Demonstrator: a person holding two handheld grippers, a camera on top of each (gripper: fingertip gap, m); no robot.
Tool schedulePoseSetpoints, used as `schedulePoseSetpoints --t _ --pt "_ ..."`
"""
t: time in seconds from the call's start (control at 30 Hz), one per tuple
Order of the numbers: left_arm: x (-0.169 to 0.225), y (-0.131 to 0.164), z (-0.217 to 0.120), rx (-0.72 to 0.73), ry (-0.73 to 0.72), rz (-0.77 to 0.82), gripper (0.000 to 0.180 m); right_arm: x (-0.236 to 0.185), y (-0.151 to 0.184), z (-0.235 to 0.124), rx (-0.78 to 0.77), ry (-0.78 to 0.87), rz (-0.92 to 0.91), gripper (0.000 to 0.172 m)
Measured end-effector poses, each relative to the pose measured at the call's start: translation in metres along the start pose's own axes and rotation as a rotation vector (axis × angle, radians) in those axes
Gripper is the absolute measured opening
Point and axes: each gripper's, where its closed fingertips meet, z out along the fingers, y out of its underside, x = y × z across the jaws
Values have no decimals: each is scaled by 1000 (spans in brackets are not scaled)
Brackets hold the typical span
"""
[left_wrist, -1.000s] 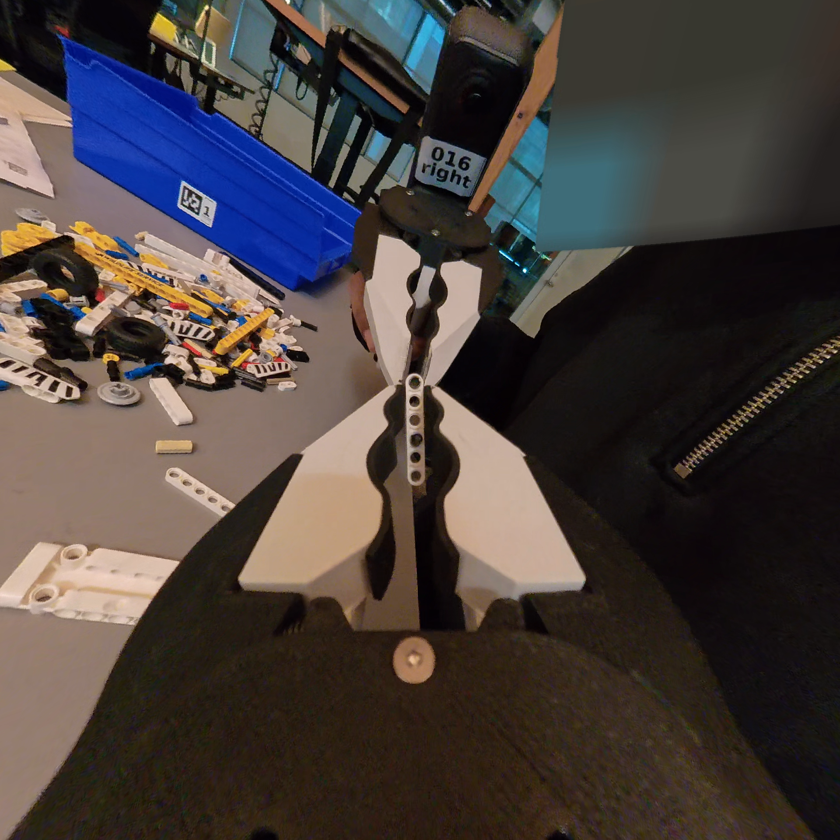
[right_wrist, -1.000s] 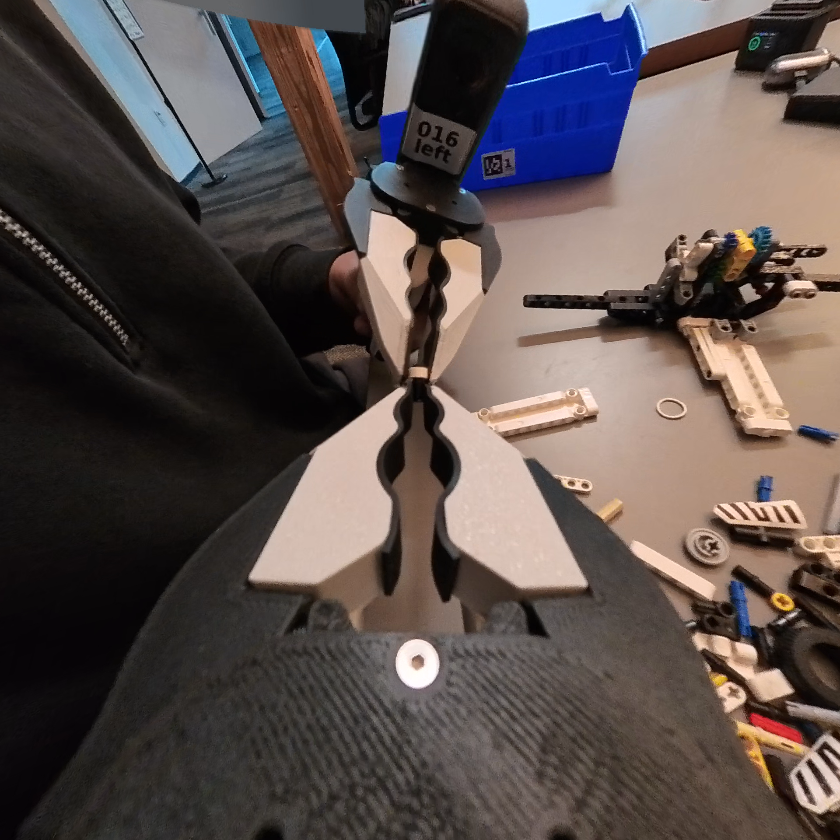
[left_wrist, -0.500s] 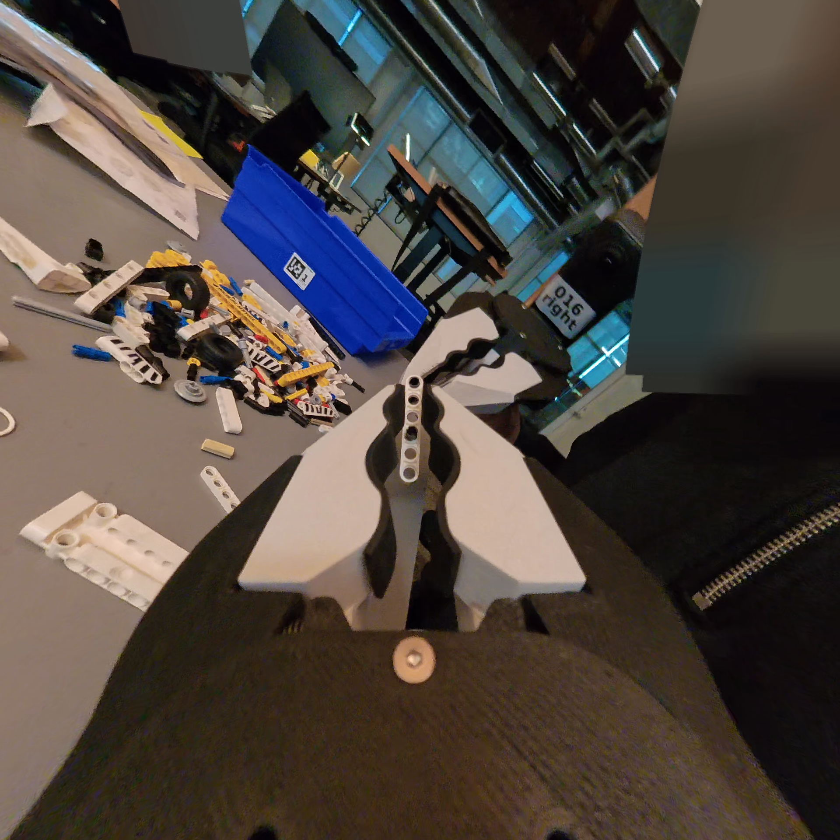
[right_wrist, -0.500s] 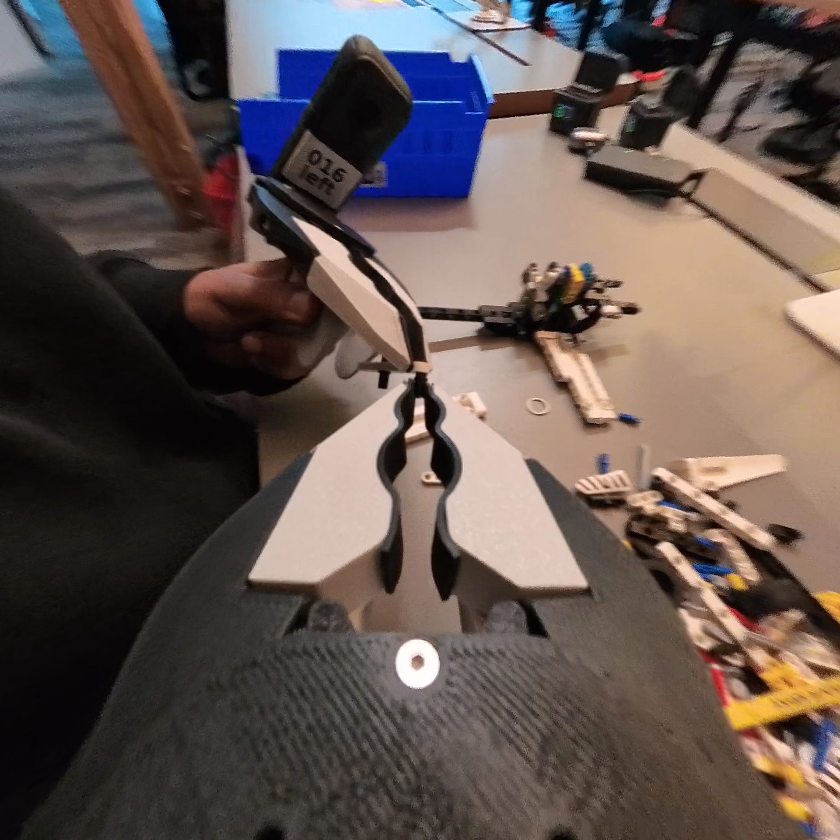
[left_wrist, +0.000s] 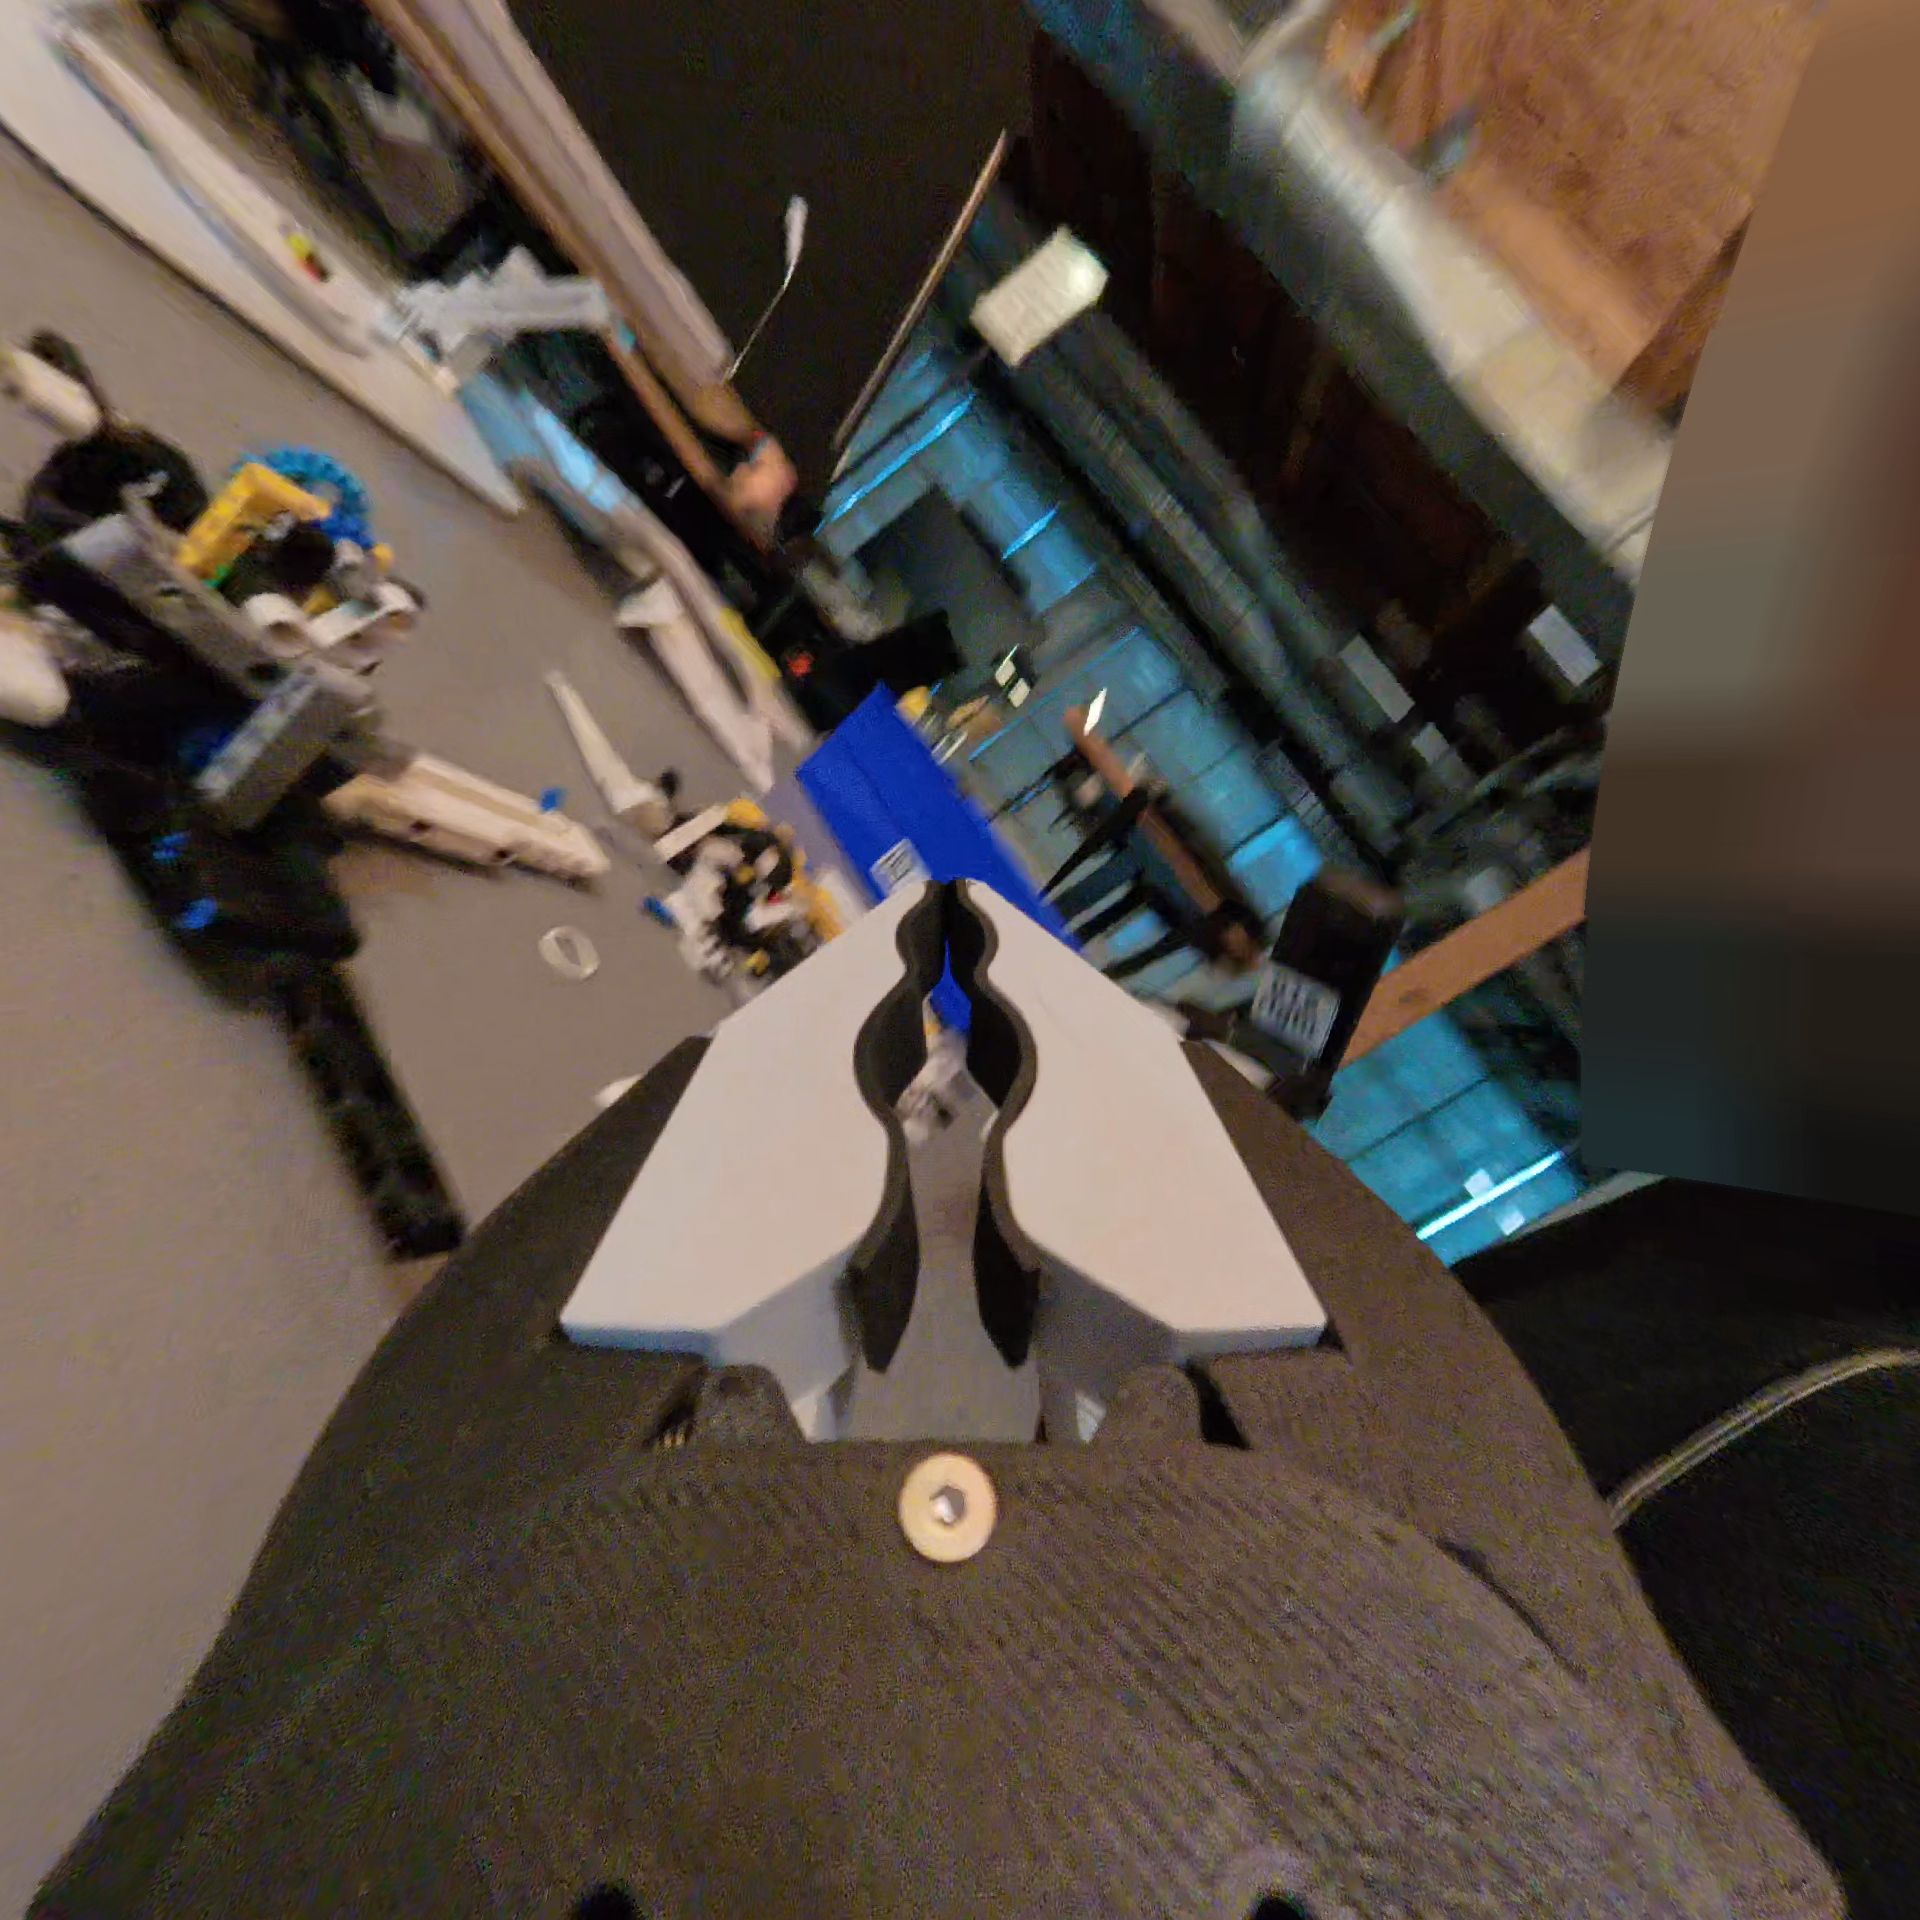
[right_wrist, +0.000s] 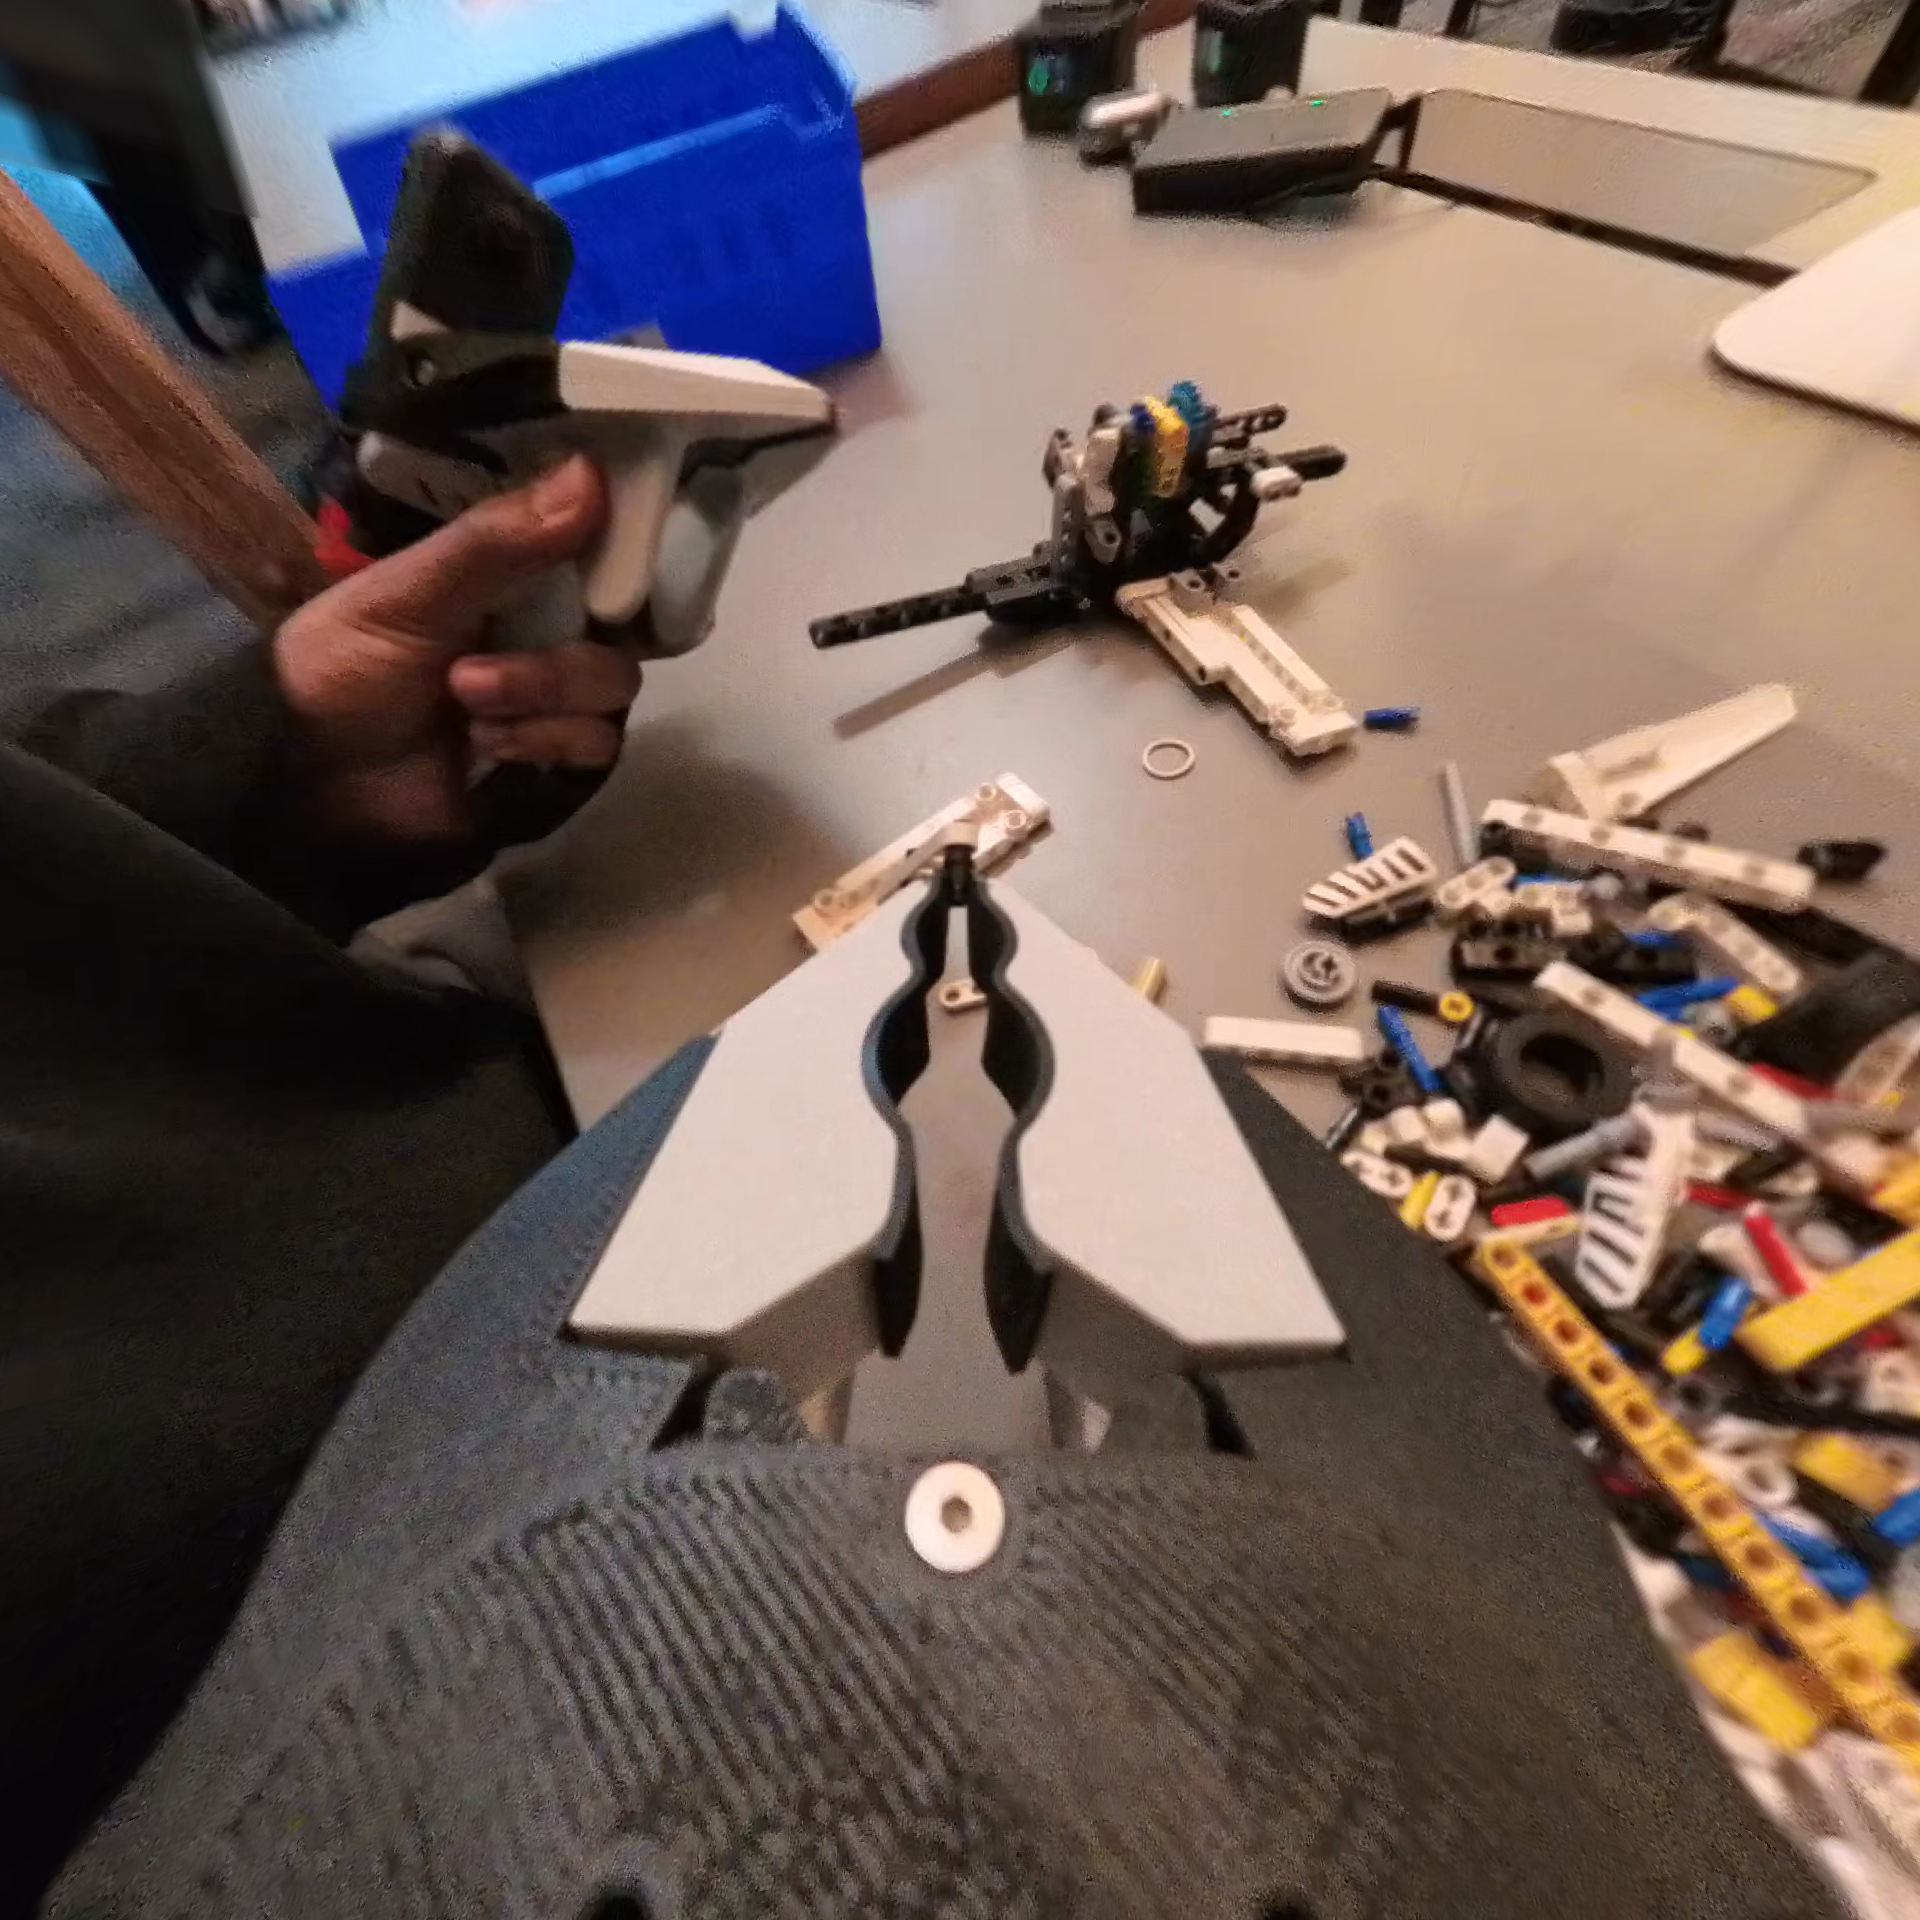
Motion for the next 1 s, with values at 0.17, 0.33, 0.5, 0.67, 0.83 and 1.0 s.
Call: schedulePoseSetpoints --t 0.17,0.33,0.5,0.67,0.83,1.0 --pt "24 79 30 -371 1 343 0 13 -2 1 57 -94 249 3" --pt "13 108 49 -558 -135 677 24 -7 8 24 -58 -75 123 3" --pt "12 101 46 -543 -170 740 14 -9 5 22 -44 -56 135 3" --pt "9 98 42 -543 -188 780 14 -14 4 22 -4 -82 202 3" --pt "4 102 40 -561 -251 980 1 -19 5 28 18 -71 256 3" --pt "10 99 40 -518 -256 1007 2 -23 0 26 95 -138 365 4"
